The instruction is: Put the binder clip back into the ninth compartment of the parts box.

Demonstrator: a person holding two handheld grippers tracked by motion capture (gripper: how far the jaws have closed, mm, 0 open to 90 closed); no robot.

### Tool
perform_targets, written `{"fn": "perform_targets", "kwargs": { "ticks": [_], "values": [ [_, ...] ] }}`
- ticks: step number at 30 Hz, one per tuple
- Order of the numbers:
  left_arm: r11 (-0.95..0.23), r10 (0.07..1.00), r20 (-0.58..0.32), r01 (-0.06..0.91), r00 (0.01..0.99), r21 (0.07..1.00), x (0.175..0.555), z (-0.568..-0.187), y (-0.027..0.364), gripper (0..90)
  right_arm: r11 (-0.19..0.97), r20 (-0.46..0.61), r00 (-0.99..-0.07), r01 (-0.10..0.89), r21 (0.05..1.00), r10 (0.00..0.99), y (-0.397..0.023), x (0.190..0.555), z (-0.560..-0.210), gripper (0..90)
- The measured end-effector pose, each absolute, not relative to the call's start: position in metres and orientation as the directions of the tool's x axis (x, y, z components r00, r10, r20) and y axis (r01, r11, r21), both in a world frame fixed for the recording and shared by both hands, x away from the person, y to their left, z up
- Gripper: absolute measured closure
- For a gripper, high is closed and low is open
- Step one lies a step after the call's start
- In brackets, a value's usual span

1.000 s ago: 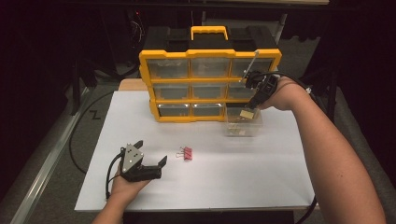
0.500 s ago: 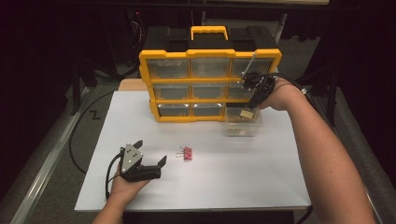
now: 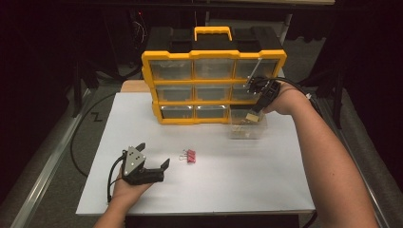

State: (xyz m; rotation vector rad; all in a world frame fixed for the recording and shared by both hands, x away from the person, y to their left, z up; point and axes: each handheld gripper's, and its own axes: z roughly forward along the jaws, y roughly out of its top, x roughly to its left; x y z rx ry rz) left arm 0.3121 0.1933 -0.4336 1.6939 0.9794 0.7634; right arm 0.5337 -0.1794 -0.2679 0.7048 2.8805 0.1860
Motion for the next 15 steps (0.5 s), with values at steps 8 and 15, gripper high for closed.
{"fn": "perform_targets", "kwargs": {
  "ticks": [8,15],
  "values": [
    [-0.183,0.878,0.043,0.252,0.476,0.95,0.3118,-0.4335,0.1927,0.3,0.874,-0.132,-0.868,0.457,0.165,0.478,-0.1827,0.5322,-0.2674,88.1],
    [-0.182,0.878,0.042,0.252,0.477,0.95,0.3121,-0.4336,0.1929,0.3,0.865,-0.111,-0.864,0.469,0.177,0.491,-0.1824,0.5258,-0.2658,69.2]
  ]
}}
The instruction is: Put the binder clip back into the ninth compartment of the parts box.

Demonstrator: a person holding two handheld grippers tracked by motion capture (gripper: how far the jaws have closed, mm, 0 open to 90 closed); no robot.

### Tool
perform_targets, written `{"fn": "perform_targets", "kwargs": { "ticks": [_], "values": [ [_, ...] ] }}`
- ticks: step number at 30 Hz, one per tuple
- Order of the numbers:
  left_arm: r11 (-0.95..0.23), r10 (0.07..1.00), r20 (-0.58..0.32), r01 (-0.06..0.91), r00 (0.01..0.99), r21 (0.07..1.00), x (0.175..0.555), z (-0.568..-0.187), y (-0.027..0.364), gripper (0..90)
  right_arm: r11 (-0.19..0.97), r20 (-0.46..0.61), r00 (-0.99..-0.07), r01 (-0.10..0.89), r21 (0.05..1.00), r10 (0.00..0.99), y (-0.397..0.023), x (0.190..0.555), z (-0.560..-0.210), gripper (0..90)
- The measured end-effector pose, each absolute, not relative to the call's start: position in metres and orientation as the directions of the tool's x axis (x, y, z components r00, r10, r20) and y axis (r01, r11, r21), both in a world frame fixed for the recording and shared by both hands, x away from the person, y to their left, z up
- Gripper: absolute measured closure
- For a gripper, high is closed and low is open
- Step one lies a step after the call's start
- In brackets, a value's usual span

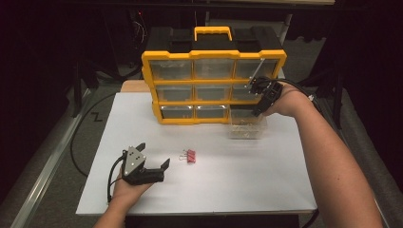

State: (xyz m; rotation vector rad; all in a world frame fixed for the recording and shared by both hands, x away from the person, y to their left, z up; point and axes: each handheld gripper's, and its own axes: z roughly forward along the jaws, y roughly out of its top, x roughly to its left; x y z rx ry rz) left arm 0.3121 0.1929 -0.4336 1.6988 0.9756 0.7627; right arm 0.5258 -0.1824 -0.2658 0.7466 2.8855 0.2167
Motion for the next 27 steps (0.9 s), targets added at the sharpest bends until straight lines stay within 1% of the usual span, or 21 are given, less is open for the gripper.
{"fn": "perform_targets", "kwargs": {
  "ticks": [20,27],
  "values": [
    [-0.19,0.876,0.048,0.252,0.48,0.949,0.313,-0.434,0.19,0.3,0.881,-0.09,-0.884,0.438,0.178,0.458,-0.187,0.489,-0.267,65.6],
    [-0.185,0.878,0.046,0.25,0.477,0.95,0.314,-0.434,0.19,0.3,0.897,-0.086,-0.901,0.407,0.171,0.425,-0.183,0.472,-0.273,63.2]
  ]
}}
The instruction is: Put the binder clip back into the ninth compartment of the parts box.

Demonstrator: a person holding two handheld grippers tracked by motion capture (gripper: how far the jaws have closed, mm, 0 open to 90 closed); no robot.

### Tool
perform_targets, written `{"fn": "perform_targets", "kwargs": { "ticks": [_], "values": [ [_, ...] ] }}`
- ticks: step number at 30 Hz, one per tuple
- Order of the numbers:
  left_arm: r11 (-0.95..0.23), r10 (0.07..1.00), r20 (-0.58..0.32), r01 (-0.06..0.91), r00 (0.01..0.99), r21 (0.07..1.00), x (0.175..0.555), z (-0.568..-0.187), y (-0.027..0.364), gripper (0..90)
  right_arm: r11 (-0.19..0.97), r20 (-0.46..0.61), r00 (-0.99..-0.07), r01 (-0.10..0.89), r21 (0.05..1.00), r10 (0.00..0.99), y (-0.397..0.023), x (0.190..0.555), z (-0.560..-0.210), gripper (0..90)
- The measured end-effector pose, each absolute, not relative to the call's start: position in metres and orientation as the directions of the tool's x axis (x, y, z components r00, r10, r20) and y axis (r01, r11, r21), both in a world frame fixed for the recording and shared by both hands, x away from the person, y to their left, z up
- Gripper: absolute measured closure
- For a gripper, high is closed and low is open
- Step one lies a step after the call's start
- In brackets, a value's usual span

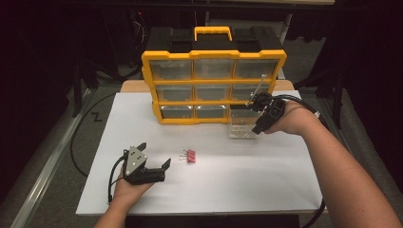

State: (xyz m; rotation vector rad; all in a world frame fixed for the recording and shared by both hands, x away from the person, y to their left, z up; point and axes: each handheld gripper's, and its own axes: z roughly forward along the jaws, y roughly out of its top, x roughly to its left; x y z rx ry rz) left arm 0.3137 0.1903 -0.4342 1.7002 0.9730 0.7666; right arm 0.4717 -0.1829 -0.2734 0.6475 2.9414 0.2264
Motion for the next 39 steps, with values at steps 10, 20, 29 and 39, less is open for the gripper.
{"fn": "perform_targets", "kwargs": {
  "ticks": [10,20,29,39],
  "values": [
    [-0.188,0.878,0.048,0.25,0.476,0.95,0.314,-0.434,0.19,0.3,0.903,-0.073,-0.909,0.393,0.172,0.41,-0.179,0.456,-0.283,60.3],
    [-0.186,0.879,0.049,0.247,0.474,0.951,0.314,-0.434,0.191,0.3,0.917,-0.062,-0.924,0.364,0.164,0.377,-0.169,0.445,-0.302,53.8],
    [-0.187,0.88,0.05,0.247,0.473,0.951,0.314,-0.434,0.191,0.3,0.93,-0.039,-0.937,0.337,0.146,0.346,-0.159,0.438,-0.325,48.7],
    [-0.188,0.879,0.051,0.246,0.474,0.951,0.314,-0.434,0.191,0.3,0.943,-0.007,-0.951,0.307,0.13,0.31,-0.145,0.431,-0.358,40.3]
  ]
}}
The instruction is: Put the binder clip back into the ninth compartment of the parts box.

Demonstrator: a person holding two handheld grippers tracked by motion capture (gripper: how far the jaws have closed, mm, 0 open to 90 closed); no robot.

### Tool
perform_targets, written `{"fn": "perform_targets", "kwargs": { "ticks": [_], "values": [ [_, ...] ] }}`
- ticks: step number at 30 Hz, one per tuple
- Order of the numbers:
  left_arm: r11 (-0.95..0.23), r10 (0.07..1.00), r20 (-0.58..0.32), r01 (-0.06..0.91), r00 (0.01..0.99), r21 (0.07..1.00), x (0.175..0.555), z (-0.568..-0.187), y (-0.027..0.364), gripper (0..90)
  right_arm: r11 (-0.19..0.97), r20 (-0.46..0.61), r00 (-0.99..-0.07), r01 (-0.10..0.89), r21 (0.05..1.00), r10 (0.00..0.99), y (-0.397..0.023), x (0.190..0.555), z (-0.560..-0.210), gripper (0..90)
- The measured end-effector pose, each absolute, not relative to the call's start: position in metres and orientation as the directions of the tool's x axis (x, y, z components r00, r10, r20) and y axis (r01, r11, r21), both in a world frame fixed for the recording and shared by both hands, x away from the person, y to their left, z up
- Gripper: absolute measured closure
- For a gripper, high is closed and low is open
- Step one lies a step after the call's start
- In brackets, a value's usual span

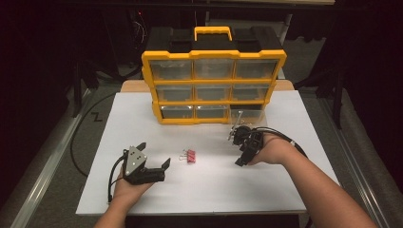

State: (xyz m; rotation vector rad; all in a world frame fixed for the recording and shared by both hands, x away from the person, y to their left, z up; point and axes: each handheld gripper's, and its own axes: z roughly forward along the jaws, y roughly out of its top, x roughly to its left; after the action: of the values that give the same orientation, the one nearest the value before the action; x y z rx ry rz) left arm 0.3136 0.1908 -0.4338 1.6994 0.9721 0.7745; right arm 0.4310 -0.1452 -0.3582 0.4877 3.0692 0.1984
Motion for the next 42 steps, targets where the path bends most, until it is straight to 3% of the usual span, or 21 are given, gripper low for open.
{"fn": "perform_targets", "kwargs": {
  "ticks": [19,42],
  "values": [
    [-0.19,0.878,0.052,0.246,0.476,0.951,0.314,-0.434,0.191,0.3,0.948,-0.009,-0.957,0.285,0.144,0.289,-0.114,0.428,-0.385,21.5],
    [-0.188,0.876,0.049,0.247,0.479,0.951,0.314,-0.434,0.191,0.3,0.959,-0.006,-0.977,0.21,0.189,0.215,-0.067,0.426,-0.394,22.4]
  ]
}}
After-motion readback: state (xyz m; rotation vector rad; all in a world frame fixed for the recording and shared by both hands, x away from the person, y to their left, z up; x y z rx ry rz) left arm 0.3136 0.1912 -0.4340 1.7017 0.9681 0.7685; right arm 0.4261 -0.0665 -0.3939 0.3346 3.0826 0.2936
